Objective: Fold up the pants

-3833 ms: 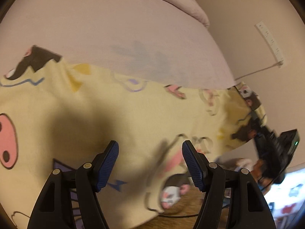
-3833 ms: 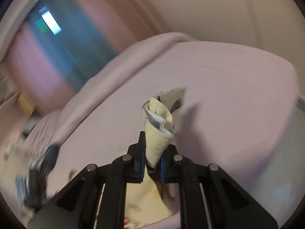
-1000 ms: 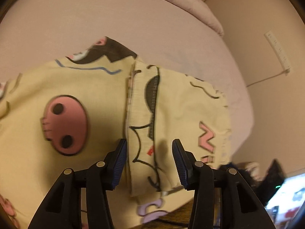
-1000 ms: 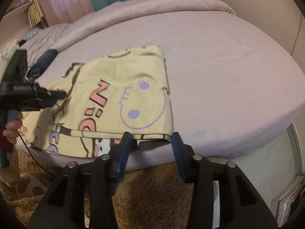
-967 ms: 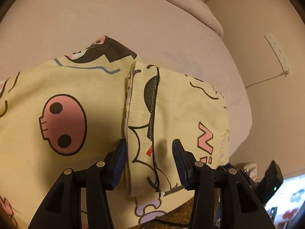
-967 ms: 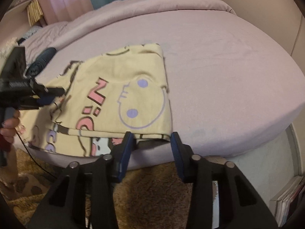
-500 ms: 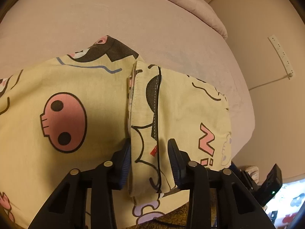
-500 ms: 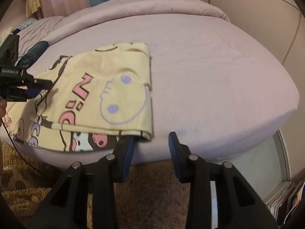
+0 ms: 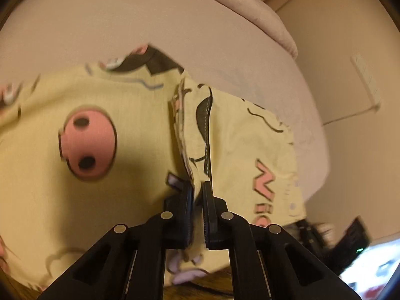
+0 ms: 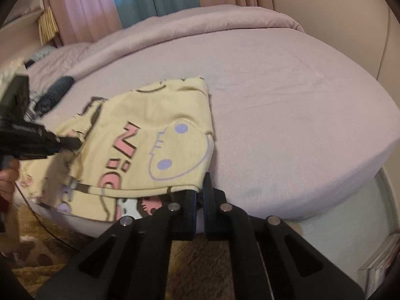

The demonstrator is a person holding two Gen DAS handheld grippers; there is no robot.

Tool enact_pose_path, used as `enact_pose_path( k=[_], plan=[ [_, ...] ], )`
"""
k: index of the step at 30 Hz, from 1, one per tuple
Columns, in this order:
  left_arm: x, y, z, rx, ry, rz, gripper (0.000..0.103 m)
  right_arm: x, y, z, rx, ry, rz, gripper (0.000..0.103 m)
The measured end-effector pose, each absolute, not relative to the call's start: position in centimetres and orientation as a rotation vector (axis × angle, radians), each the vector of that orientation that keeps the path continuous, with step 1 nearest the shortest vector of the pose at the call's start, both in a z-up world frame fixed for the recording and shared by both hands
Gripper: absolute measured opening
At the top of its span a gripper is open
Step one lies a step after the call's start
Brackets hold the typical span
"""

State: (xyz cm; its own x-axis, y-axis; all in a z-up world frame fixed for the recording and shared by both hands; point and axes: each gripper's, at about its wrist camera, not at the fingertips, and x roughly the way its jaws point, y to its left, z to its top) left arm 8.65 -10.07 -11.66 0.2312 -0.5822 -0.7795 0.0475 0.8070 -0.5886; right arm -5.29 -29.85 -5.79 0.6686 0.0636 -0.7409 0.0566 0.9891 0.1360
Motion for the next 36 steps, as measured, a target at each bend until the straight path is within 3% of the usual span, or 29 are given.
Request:
enact_pose_path(
  k=[7, 11, 15, 16, 23, 25, 30, 34, 36],
  plan=[
    [6.8, -9.3, -12.4, -0.454, 1.314, -0.434, 0.004, -5.3, -30.5, -6.7, 0.164, 0.893, 0.015, 0.004],
    [6.4, -10.4, -9.9, -0.266, 1.241, -0.389, 0.004, -4.6, -30.4, -6.0, 0.150, 0.950, 0.019, 0.011],
    [5.3, -13.2, -6.7, -0.103, 1.091, -0.413, 0.004, -4.5, -31.9, -3.6, 0.193, 0.961, 0.039, 0.051],
    [5.3, -14.0, -6.2, -0.109, 1.072, -0.449, 0.004, -4.3, -32.5, -2.8, 0.223, 0.951, 0.049, 0.052],
    [6.9, -20.8, -7.3, -0.221, 1.084, -0.695, 0.004, 1.9, -35.7, 0.0, 0.451, 0.885, 0.162, 0.050],
    [7.3, -22.7, -8.3, -0.230, 1.109, -0.743, 0.004, 5.1, -35.3, -1.4, 0.484, 0.969, 0.182, 0.038],
    [7.9, -25.1, -10.6, -0.286, 1.159, -0.833, 0.004, 10.1, -33.4, -5.2, 0.488, 1.126, 0.193, 0.029],
    [8.4, -25.9, -13.9, -0.251, 1.264, -0.782, 0.004, 11.2, -32.7, -6.2, 0.451, 1.123, 0.190, 0.012],
    [8.4, -25.3, -14.7, -0.295, 1.257, -0.787, 0.004, 11.5, -33.0, -6.3, 0.467, 1.111, 0.187, 0.009]
  ],
)
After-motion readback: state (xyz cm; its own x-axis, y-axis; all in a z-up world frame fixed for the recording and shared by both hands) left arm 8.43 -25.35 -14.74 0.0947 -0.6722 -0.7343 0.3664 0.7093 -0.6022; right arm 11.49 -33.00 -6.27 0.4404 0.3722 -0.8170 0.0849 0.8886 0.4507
